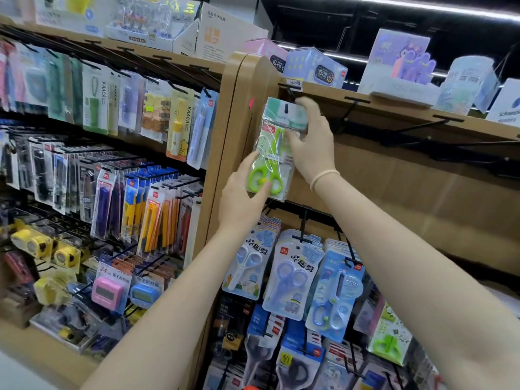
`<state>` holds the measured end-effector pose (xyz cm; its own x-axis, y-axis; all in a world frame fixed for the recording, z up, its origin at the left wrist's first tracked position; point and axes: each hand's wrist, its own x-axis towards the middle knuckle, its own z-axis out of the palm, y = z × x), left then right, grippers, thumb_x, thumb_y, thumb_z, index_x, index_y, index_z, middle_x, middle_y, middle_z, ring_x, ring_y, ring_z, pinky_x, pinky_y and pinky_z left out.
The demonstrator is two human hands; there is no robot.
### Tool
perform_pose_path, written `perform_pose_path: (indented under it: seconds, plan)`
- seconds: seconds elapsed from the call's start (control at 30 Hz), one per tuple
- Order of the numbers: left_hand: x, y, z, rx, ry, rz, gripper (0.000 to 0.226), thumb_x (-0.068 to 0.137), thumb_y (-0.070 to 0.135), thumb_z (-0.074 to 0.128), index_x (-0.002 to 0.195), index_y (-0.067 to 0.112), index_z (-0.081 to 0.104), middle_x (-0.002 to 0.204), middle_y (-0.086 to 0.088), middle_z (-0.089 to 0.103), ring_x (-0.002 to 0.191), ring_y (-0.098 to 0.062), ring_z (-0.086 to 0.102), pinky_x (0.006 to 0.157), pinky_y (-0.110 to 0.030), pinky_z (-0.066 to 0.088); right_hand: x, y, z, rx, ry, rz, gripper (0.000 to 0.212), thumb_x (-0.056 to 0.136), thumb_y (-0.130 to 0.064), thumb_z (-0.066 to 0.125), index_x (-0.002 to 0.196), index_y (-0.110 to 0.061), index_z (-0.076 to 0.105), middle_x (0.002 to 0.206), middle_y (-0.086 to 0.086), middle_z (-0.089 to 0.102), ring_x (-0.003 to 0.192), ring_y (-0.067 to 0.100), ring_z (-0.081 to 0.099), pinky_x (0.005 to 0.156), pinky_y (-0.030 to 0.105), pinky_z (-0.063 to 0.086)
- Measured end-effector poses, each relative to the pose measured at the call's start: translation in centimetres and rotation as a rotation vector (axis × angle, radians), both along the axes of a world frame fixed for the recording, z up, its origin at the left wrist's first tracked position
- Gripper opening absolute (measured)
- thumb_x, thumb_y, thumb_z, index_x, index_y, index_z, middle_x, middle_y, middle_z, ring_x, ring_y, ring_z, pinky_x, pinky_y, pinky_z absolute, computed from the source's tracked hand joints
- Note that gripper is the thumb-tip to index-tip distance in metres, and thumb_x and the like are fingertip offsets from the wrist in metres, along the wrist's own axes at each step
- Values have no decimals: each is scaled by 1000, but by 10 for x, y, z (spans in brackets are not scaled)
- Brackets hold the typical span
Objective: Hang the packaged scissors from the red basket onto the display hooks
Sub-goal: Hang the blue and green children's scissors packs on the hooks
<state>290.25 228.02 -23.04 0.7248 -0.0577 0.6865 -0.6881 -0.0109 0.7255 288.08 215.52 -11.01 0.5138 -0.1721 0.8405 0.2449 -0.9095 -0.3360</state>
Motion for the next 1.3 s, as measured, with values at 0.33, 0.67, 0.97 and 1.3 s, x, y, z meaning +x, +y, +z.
perform_pose_path:
  seconds: [0.33, 0.67, 0.97, 1.3]
  plan:
    - [12, -12, 3, 301, 137, 42, 69, 101, 52, 54, 158, 53, 15, 126, -6, 47, 100, -24, 59, 90, -43, 52, -4, -10, 1, -23, 210, -14, 49, 99, -25, 64, 145, -23, 48, 112, 5, 42, 86, 6, 49, 82, 19, 46]
    - [-69, 15, -85, 268, -241, 298, 49, 99, 44, 51, 140, 17, 58, 143, -12, 50, 133, -27, 46, 108, -39, 37, -110, 4, -132, 72, -8, 73, 25, 100, -31, 56, 118, -14, 62, 95, 0, 51, 72, 13, 51, 65, 17, 42]
    - [-164, 26, -371, 892, 305, -66, 62, 93, 53, 44, 136, 10, 58, 139, -9, 55, 128, -30, 54, 103, -45, 47, -209, -34, -445, 421, 772, -139, 16, 99, -28, 60, 96, -12, 62, 88, 6, 60, 79, 25, 59, 75, 43, 48]
    - [-201, 38, -443, 1100, 489, -123, 97, 90, 52, 63, 159, -2, 22, 167, -21, 22, 153, -33, 25, 121, -40, 26, -279, -30, -613, 924, 1473, -169, 46, 96, -45, 64, 120, -9, 48, 100, 4, 56, 103, 21, 53, 72, 29, 26]
